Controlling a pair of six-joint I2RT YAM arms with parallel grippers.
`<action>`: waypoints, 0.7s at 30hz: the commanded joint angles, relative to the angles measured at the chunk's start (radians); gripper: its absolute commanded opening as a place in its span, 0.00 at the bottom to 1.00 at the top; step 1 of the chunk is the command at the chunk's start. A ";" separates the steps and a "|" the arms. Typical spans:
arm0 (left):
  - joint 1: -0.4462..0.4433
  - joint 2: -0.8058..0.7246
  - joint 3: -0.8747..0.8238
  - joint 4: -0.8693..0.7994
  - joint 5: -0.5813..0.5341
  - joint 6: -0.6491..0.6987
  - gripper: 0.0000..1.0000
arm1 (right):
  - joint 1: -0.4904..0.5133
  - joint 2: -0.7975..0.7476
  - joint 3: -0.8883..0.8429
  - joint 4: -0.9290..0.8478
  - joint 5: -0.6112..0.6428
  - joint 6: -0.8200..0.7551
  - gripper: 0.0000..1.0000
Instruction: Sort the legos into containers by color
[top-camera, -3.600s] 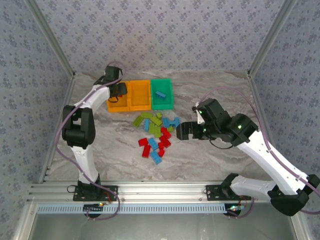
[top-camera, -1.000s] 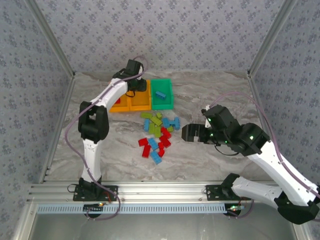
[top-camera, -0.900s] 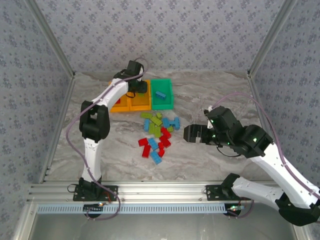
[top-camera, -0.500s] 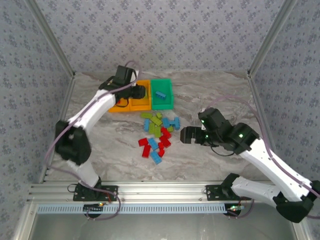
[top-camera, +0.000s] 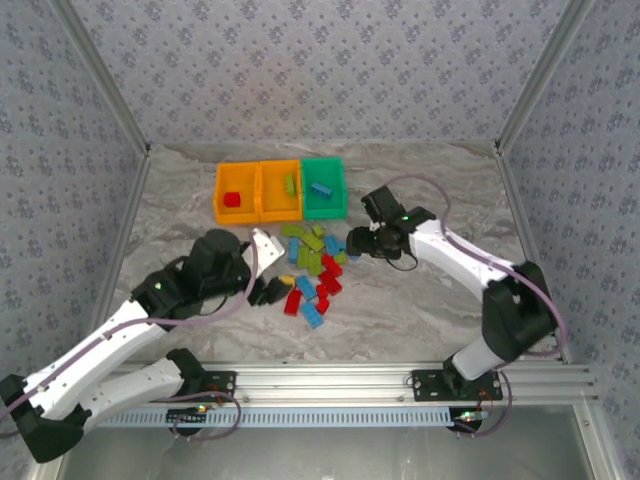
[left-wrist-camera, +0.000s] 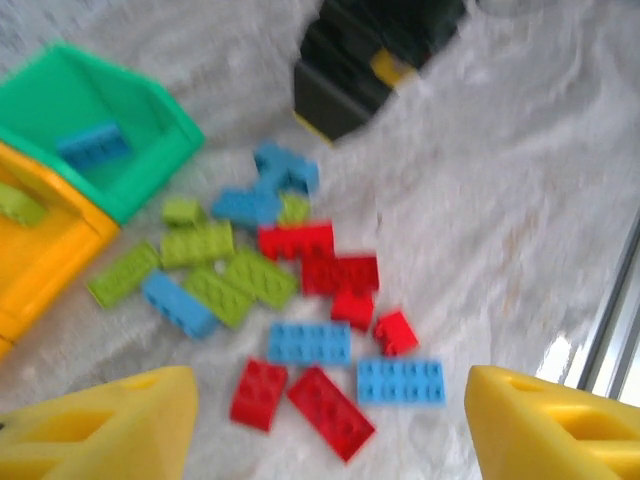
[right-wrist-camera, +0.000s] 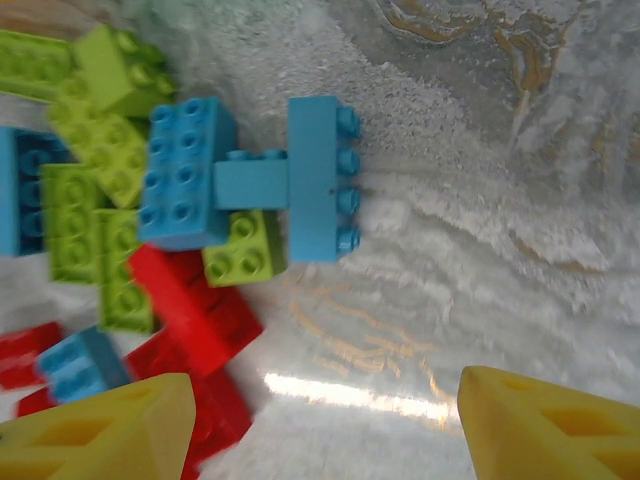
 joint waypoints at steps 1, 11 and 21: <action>-0.006 -0.062 -0.102 0.099 0.058 0.050 0.88 | -0.003 0.073 0.032 0.076 0.032 -0.071 0.72; -0.007 -0.072 -0.181 0.182 0.086 0.044 0.98 | -0.024 0.219 0.051 0.154 0.007 -0.096 0.52; -0.008 -0.096 -0.192 0.066 -0.029 0.127 0.99 | -0.023 0.241 0.086 0.115 0.031 -0.111 0.29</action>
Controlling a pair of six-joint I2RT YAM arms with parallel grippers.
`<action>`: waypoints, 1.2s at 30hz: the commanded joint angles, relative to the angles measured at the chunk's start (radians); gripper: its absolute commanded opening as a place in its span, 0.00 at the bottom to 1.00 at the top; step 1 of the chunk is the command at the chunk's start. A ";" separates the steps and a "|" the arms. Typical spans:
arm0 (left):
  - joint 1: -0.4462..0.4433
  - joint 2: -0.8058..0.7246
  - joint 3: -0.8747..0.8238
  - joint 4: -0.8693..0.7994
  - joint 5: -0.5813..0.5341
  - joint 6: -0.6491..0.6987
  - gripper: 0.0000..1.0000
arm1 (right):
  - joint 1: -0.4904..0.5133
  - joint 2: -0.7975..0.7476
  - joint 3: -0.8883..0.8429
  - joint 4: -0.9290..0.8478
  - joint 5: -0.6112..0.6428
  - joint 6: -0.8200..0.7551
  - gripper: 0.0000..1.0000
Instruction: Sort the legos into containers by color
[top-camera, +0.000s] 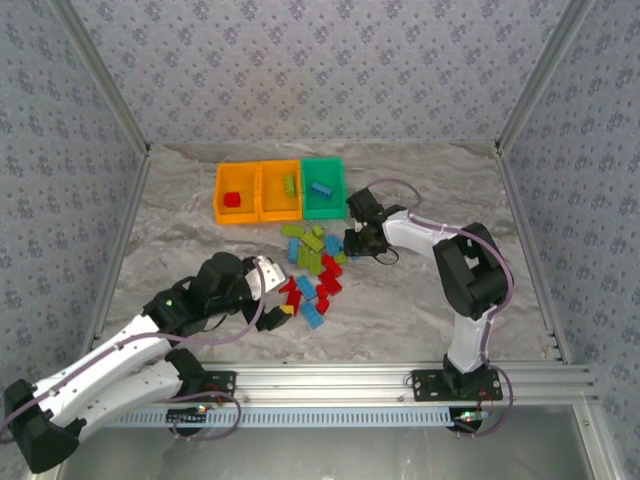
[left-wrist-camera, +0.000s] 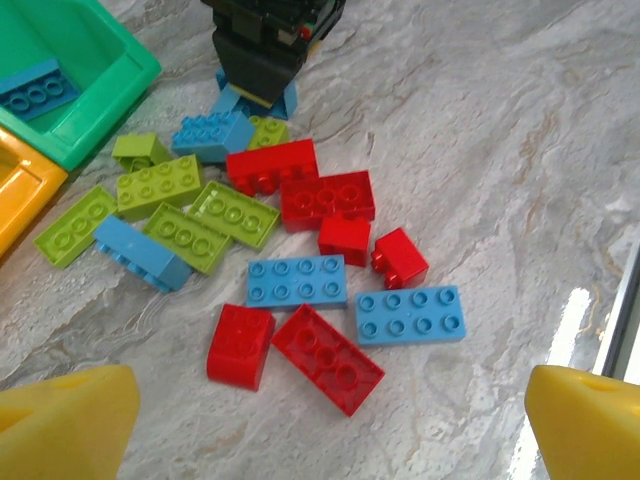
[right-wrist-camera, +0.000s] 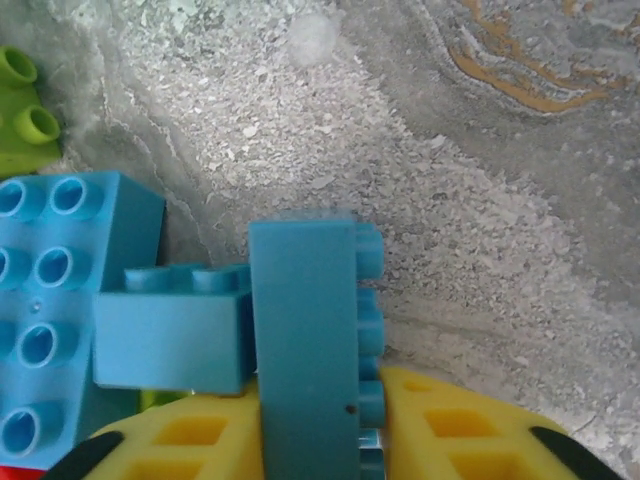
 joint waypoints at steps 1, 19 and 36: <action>-0.008 -0.030 0.016 -0.035 -0.040 0.034 0.99 | 0.001 -0.072 0.007 -0.047 0.060 -0.006 0.29; -0.008 -0.124 -0.018 -0.008 -0.210 0.089 0.99 | 0.115 -0.049 0.412 -0.084 0.237 -0.114 0.26; -0.008 -0.084 -0.002 -0.016 -0.300 0.035 0.99 | 0.029 0.373 0.961 -0.334 0.154 -0.125 0.47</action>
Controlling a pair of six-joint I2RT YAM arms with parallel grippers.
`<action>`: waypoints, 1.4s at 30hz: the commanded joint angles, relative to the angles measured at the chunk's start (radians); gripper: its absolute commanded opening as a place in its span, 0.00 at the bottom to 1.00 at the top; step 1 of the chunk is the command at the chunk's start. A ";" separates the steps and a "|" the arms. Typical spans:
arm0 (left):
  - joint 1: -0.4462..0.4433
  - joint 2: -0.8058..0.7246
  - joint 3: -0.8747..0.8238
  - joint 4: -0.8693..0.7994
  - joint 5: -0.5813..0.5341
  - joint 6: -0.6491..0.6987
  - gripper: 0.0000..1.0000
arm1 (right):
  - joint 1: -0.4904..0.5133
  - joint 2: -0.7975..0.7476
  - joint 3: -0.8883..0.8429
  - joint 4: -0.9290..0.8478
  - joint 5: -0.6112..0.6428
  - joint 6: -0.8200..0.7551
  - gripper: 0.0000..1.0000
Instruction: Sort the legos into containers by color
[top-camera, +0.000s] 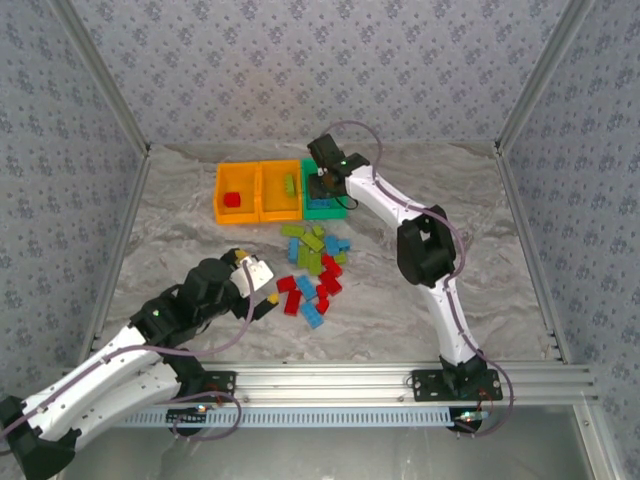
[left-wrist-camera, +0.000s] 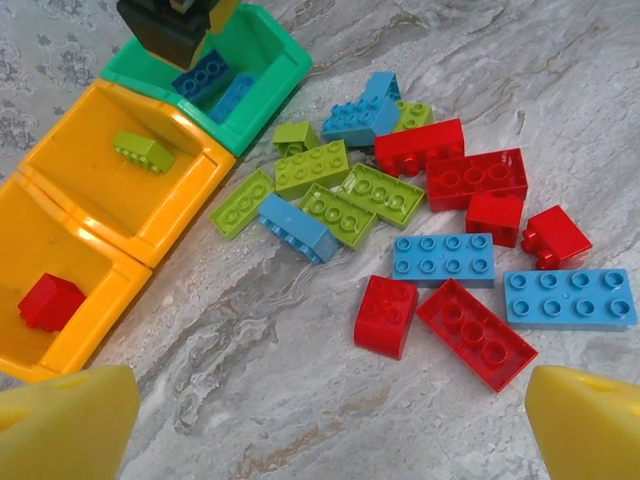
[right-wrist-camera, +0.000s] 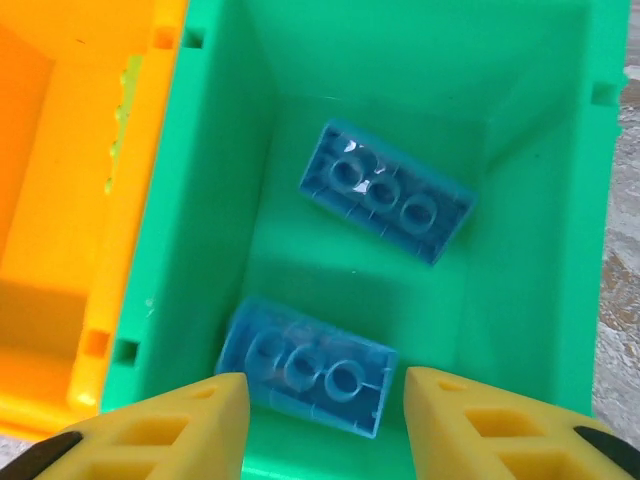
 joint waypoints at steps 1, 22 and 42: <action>-0.007 0.025 0.022 -0.002 -0.041 -0.062 0.99 | -0.010 -0.111 0.026 -0.087 0.000 -0.014 0.47; 0.110 0.810 0.459 0.068 0.006 -0.917 0.71 | 0.124 -1.372 -0.829 -0.451 -0.385 0.134 1.00; 0.179 1.205 0.578 0.106 -0.028 -0.936 0.42 | 0.137 -1.547 -0.871 -0.574 -0.203 0.264 1.00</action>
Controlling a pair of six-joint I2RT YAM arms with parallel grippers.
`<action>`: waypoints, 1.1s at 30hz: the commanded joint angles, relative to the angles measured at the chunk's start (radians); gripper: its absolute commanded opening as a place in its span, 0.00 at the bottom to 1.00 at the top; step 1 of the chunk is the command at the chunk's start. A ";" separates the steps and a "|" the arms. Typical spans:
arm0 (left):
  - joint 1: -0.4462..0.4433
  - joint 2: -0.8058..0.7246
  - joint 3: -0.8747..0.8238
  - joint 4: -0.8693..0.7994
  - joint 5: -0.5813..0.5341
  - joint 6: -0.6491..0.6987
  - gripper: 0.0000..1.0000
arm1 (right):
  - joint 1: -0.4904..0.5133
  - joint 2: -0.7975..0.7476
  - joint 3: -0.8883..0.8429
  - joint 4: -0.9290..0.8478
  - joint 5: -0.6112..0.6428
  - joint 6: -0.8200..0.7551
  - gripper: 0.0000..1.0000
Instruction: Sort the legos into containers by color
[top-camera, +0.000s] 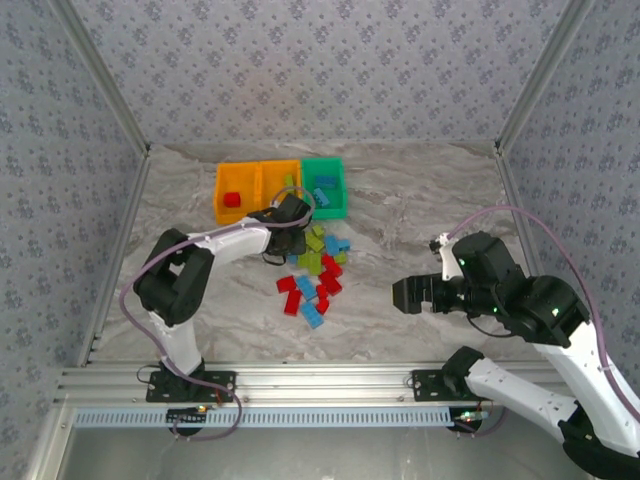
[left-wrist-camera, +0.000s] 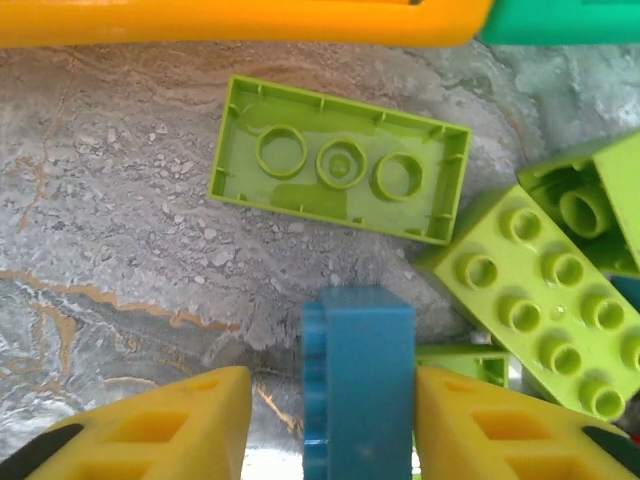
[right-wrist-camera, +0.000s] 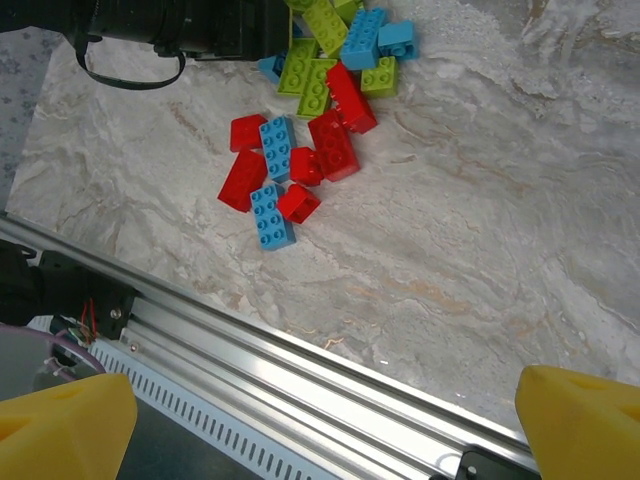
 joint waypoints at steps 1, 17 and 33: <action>0.000 0.020 0.002 0.029 0.005 -0.005 0.39 | 0.004 -0.003 0.006 -0.026 0.019 0.033 1.00; -0.112 -0.146 0.254 -0.061 -0.130 0.136 0.19 | 0.004 0.002 0.002 0.030 0.027 0.071 1.00; -0.002 0.476 1.006 -0.053 -0.192 0.289 0.33 | 0.006 -0.067 0.041 -0.049 0.088 0.137 1.00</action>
